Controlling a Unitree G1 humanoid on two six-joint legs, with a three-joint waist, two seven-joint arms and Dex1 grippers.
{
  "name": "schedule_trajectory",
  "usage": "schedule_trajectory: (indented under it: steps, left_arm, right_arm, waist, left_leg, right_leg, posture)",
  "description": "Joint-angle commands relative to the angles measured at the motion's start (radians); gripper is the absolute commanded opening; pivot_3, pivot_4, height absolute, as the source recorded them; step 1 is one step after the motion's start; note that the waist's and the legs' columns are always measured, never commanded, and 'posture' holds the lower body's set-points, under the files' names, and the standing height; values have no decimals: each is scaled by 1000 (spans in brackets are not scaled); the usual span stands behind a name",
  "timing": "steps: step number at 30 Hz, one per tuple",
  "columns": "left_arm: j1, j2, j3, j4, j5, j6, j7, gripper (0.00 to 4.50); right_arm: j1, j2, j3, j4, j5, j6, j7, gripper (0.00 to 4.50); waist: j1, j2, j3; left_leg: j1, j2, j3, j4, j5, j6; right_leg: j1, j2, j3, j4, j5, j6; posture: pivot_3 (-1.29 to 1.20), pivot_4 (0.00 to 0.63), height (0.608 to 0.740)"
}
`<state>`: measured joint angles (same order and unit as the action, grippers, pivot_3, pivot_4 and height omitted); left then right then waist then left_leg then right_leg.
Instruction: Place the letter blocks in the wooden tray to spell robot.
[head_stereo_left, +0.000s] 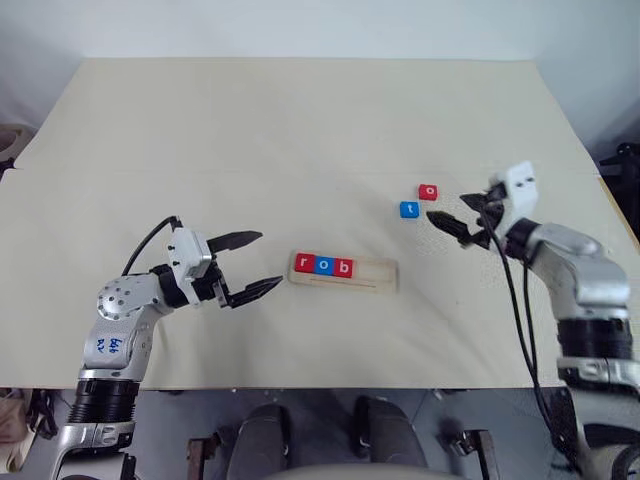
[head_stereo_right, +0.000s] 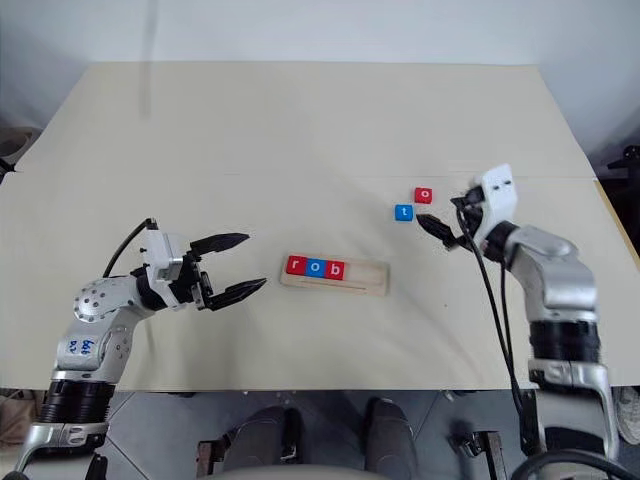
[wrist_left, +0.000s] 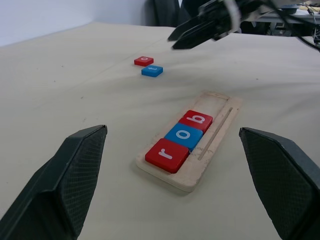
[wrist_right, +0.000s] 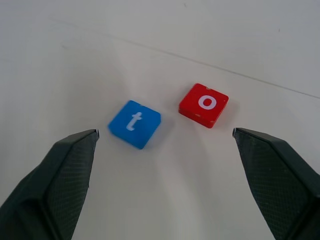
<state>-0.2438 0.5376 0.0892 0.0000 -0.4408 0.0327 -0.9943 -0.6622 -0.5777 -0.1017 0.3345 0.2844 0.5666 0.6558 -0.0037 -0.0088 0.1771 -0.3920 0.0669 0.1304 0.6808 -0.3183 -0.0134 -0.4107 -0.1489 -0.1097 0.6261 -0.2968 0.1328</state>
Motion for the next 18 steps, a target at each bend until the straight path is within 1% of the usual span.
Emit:
schedule_trajectory:
  steps: [1, 5, 11, 14, 18]
  left_arm:
    - [8, -3, 2, -58, 0, 1, 17, 4500]
    - [10, -3, 6, -75, -4, 10, 26, 4500]
    - [21, 1, 12, -93, -8, 17, 31, 4500]
    - [23, 1, 13, -96, -8, 20, 33, 4500]
    - [24, 0, 11, -100, -7, 21, 36, 4500]
  right_arm:
    - [-42, 12, 20, 70, -51, -46, -36, 4493]
    - [-61, 34, 20, 88, -65, -51, -56, 4493]
    - [-56, 48, 14, 51, -64, -25, -64, 4493]
    - [-94, 71, -7, 64, -57, 3, -110, 4493]
    - [-174, 115, -42, 135, -64, 39, -215, 4493]
  waist:
    - [2, 0, 0]
    - [-2, 0, 0]
    - [-5, 0, 0]
    - [-8, 0, 0]
    - [-20, 0, 0]
  left_leg:
    - [-1, 0, 0, 0, 0, 0]
    - [-2, 0, 0, 0, 0, 0]
    - [-2, 0, 0, 0, 0, 0]
    - [-2, 0, 0, 0, 0, 0]
    - [-2, 0, 0, 0, 0, 0]
  right_leg:
    - [0, 0, 0, 0, 0, 0]
    - [-1, 0, 0, 0, 0, 0]
    - [-1, 0, 0, 0, 0, 0]
    - [-1, 0, 0, 0, 0, 0]
    - [-2, 0, 0, 1, 0, 0]
  posture:
    - [0, 150, 740]
    - [0, 150, 740]
    - [0, 150, 740]
    - [0, 150, 740]
    - [0, 150, 740]
